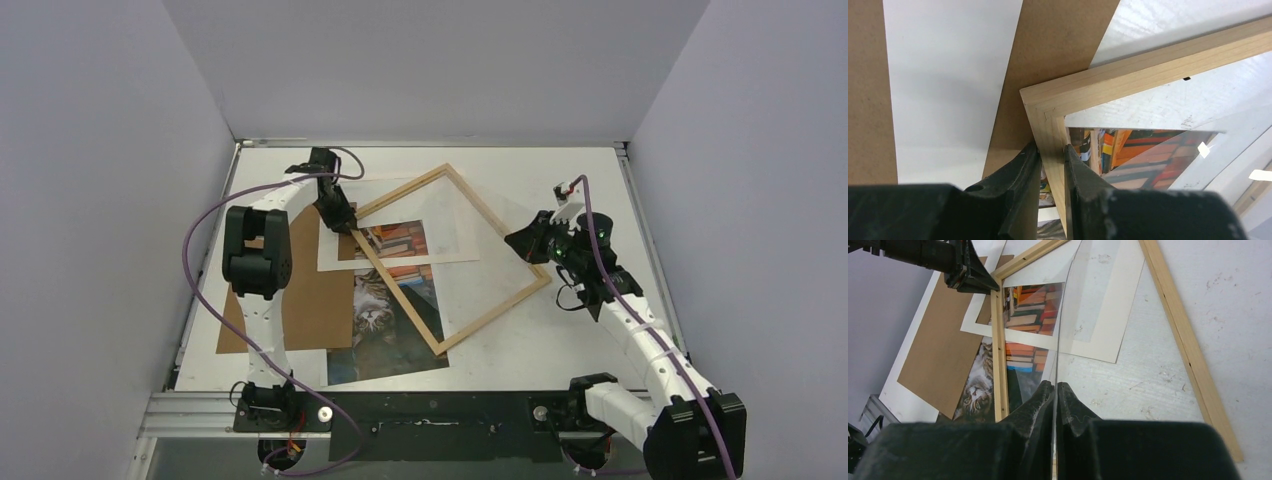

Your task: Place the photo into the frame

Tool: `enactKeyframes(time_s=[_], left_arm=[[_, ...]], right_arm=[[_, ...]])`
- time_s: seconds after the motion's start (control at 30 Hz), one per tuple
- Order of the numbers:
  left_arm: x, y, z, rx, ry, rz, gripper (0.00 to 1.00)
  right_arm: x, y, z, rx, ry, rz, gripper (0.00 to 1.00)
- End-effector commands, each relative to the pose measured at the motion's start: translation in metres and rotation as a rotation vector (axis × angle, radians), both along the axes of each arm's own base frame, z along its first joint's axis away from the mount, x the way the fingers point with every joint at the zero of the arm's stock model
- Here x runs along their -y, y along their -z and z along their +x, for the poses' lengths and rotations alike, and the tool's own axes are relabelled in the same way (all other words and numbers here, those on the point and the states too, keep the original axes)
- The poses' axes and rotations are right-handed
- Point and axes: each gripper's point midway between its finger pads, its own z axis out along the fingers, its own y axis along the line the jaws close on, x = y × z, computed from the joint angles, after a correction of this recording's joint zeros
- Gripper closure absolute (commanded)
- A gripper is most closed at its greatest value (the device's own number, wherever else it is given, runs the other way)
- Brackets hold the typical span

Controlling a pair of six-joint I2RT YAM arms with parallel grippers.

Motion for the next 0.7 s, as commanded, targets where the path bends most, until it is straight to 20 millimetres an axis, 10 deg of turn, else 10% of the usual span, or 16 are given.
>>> enactKeyframes(time_s=[0.0,0.33,0.67], left_arm=[[0.007,-0.014,0.023,0.056,0.047,-0.073,0.99],[0.005,-0.066,0.026,0.152,0.07,-0.128,0.36],[0.037,-0.144,0.005,0.316,-0.048,-0.365,0.11]], right_arm=[[-0.003,-0.025,0.003,0.134,-0.016,-0.011,1.0],[0.022,-0.078,0.023,0.151,0.196,0.011,1.0],[0.05,-0.129,0.06,0.022,0.543,0.248,1.0]])
